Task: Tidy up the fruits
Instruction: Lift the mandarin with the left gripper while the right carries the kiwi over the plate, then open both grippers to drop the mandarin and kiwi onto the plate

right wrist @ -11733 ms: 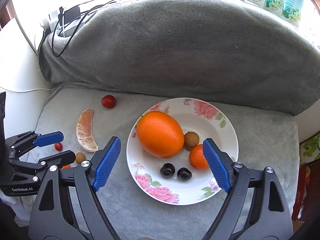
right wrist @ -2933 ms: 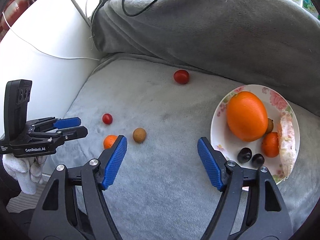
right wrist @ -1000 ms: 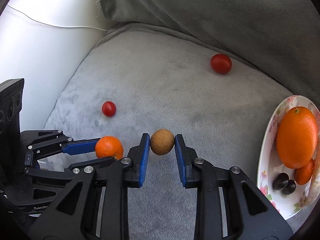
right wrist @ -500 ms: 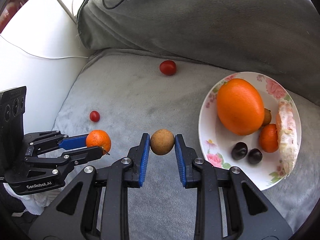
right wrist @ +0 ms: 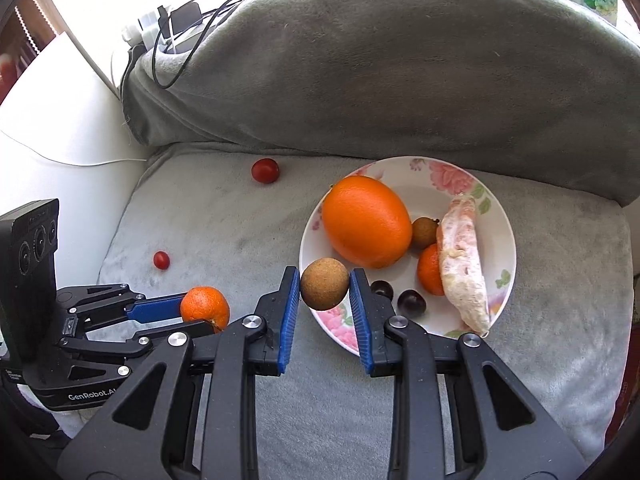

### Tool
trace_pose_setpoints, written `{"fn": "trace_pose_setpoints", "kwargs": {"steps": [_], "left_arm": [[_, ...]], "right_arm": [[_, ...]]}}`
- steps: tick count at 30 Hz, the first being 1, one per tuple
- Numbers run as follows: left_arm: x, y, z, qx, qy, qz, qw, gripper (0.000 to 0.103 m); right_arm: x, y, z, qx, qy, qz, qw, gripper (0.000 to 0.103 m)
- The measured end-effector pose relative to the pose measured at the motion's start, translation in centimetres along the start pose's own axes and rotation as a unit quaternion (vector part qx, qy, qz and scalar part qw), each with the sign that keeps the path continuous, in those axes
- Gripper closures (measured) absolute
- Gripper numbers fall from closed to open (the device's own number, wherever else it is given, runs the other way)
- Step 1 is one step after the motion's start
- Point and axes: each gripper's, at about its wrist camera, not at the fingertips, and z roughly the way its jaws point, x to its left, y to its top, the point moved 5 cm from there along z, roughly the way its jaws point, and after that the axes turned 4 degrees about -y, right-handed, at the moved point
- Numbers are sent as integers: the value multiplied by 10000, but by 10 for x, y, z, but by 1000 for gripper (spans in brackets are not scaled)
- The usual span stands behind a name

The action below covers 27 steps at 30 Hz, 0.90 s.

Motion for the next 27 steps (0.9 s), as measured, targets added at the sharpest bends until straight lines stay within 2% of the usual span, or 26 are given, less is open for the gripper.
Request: {"fn": "trace_pose_setpoints", "kwargs": {"steps": [12, 27], "left_arm": [[-28, 16, 23, 99, -112, 371, 9992, 74], [-47, 31, 39, 208, -154, 584, 9980, 74]], "right_arm": [[-29, 18, -4, -118, -195, 103, 9997, 76], [-57, 37, 8, -114, -211, 368, 9990, 76]]}}
